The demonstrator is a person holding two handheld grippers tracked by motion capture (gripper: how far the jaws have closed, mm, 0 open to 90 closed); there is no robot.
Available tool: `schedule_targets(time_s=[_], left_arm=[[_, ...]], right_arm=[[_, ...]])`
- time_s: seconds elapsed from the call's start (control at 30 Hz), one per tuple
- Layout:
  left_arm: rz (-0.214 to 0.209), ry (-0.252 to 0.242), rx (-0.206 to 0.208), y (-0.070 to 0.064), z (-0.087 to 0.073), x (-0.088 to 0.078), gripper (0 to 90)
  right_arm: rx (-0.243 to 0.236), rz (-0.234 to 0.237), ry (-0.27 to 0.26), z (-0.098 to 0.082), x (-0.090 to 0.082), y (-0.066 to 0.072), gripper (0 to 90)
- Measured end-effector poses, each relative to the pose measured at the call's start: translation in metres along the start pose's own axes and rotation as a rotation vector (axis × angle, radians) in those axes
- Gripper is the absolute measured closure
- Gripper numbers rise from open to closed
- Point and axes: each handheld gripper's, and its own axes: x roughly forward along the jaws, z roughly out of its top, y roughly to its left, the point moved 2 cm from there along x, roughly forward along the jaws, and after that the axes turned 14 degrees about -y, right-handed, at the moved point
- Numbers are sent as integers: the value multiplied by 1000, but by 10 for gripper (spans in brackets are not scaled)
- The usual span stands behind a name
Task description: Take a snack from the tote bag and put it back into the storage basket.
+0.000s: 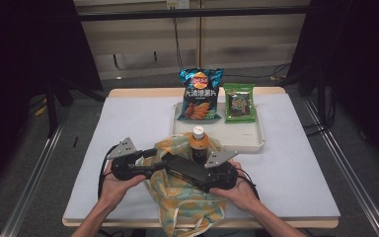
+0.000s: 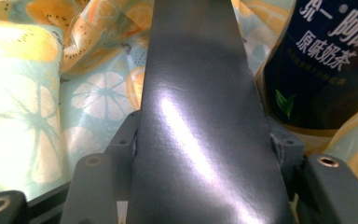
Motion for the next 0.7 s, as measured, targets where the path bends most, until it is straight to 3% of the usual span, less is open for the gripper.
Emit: schedule_targets(time_s=[0.13,0.27,0.3,0.47,0.6,0.7], left_arm=[[26,10,-16,12,-3,9,323],[36,25,-19,17,-9,11,361],[34,28,-22,18,-10,12,391],[35,32,-39,23,-11,7,706],[20,32,-61,27,-13,4,813],[13,47,-54,27,-15,1,858]], right_arm=[[2,7,-5,2,-3,0,430],[3,19,-7,2,-7,2,431],[1,25,-7,2,-8,2,431],[1,34,-15,2,-15,5,431],[-2,42,-22,2,-22,8,431],[-5,41,-27,2,-28,9,431]])
